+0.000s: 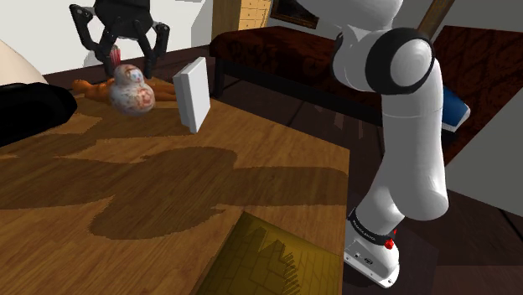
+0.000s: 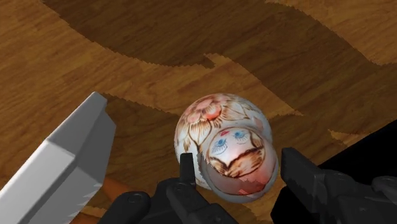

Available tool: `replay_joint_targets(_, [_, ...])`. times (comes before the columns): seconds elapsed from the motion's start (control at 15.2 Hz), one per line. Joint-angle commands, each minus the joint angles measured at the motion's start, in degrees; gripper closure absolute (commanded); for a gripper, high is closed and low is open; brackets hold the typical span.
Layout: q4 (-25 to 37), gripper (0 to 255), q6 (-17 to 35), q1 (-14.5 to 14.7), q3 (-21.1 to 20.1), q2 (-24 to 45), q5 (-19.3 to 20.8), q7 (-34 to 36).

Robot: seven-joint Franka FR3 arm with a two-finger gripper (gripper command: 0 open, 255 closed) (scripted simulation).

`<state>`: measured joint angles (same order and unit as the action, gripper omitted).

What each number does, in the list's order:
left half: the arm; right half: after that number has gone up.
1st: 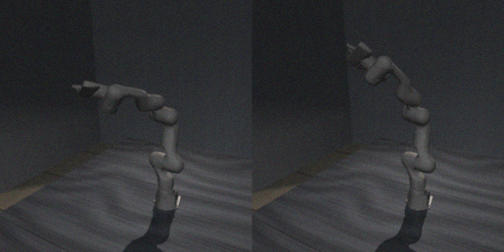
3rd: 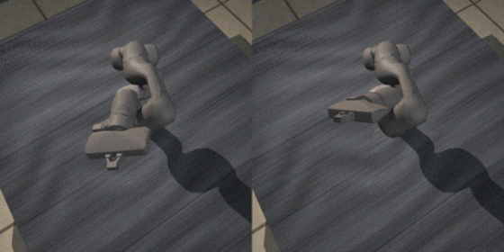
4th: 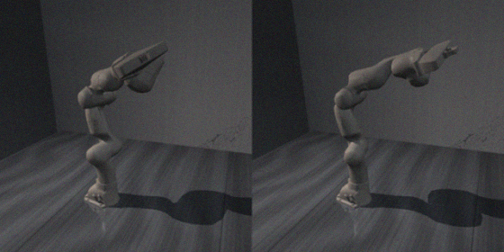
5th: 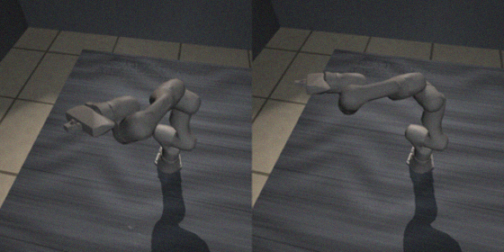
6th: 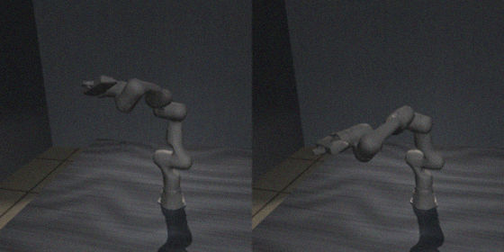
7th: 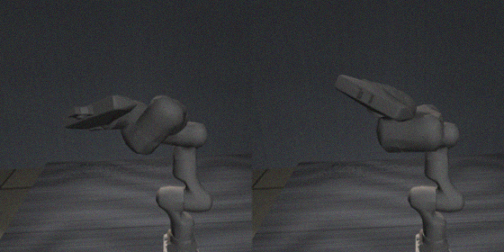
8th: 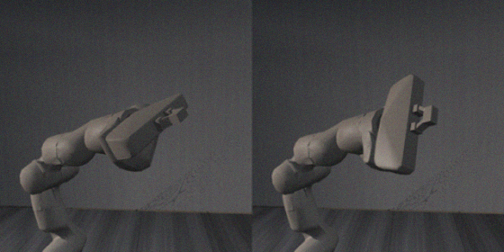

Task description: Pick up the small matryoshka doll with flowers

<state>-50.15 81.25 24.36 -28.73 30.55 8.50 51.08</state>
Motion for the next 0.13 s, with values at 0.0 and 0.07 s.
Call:
replay_joint_targets(0.0, [3.0, 255, -1.9, 0.9, 0.1, 1.2, 0.5, 0.1])
replay_joint_targets(0.07, [3.0, 255, -1.9, 0.9, 0.2, 1.2, 0.5, 0.1])
